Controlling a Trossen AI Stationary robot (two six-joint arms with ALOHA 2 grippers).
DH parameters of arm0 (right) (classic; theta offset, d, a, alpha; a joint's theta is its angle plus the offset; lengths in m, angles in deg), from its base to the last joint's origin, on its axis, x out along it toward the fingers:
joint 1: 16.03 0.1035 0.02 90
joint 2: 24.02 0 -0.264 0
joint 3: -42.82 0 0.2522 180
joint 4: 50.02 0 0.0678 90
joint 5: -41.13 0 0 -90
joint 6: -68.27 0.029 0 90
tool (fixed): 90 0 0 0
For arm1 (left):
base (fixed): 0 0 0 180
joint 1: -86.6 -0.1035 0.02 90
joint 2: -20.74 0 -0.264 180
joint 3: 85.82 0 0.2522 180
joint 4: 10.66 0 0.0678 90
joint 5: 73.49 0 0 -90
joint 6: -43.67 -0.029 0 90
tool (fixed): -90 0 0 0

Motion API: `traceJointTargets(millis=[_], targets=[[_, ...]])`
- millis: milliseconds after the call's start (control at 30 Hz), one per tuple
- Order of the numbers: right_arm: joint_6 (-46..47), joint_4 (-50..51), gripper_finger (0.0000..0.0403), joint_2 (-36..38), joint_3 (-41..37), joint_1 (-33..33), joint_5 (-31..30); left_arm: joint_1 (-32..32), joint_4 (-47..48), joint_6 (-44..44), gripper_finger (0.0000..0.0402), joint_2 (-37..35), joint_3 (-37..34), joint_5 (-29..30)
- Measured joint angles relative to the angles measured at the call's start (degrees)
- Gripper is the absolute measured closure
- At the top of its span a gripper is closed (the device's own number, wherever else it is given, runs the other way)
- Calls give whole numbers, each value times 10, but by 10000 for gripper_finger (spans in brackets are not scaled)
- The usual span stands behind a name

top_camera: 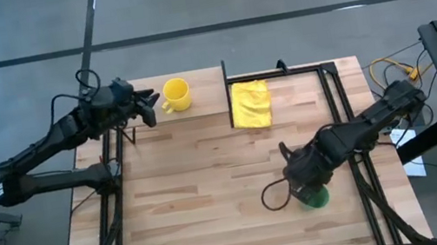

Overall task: Stack small to large cups/mugs on shelf
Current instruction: Put the green cup on the shelf

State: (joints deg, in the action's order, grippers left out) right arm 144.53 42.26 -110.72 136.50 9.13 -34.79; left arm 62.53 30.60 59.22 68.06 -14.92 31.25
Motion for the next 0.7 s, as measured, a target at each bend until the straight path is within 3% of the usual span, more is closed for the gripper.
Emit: traceJointTargets(millis=[233, 700], targets=[[-25, -18, 358, -6, -41, 0, 43, 0, -1, -26, 290, -3, 9, -17], [-94, -11, 296, -6, -97, -1, 9, 0, -1, -25, 290, -20, 14, -26]])
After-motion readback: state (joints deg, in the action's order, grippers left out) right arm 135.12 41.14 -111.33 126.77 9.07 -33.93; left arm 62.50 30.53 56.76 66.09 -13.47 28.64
